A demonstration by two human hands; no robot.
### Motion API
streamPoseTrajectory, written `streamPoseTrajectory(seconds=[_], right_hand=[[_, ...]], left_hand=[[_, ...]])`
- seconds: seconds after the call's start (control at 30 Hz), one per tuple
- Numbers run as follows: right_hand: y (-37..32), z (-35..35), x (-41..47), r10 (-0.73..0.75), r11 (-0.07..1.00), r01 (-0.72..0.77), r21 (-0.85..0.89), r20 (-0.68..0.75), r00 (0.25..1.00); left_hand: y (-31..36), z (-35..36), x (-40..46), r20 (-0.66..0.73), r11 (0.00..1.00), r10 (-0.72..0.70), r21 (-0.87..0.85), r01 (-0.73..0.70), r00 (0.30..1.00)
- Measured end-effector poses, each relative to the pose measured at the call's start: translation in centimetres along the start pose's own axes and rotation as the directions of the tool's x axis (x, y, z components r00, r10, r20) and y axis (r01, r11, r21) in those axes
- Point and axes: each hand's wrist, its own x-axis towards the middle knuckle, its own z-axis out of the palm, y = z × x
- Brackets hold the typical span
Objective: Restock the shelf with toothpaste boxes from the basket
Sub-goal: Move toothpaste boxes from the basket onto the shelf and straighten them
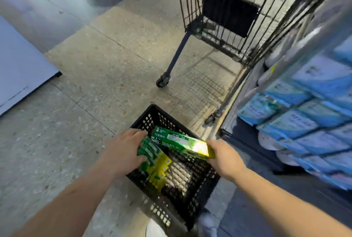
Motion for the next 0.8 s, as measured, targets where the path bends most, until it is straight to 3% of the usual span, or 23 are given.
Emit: streamPoseTrajectory(seconds=[0.2, 0.4, 0.7, 0.8], right_hand=[[-1.7, -12.1, -15.0, 0.093, 0.979, -0.06, 0.196, -0.164, 0.982], [2.6, -19.5, -29.7, 0.18, 0.978, -0.133, 0.162, -0.321, 0.93], [16.9, -24.5, -57.5, 0.394, 0.919, -0.336, 0.204, -0.492, 0.777], [22.6, -24.3, -68.5, 0.485, 0.873, -0.424, 0.241, -0.528, 0.697]], left_hand=[[8.0, -12.9, -8.0, -0.038, 0.981, 0.158, 0.118, -0.153, 0.987], [19.9, -21.6, -13.5, -0.1, 0.899, 0.397, 0.245, -0.364, 0.912], [45.6, -21.5, -24.3, -0.117, 0.696, 0.681, 0.41, -0.59, 0.723], [55.3, -19.6, -28.7, -0.088, 0.589, 0.782, 0.428, -0.685, 0.617]])
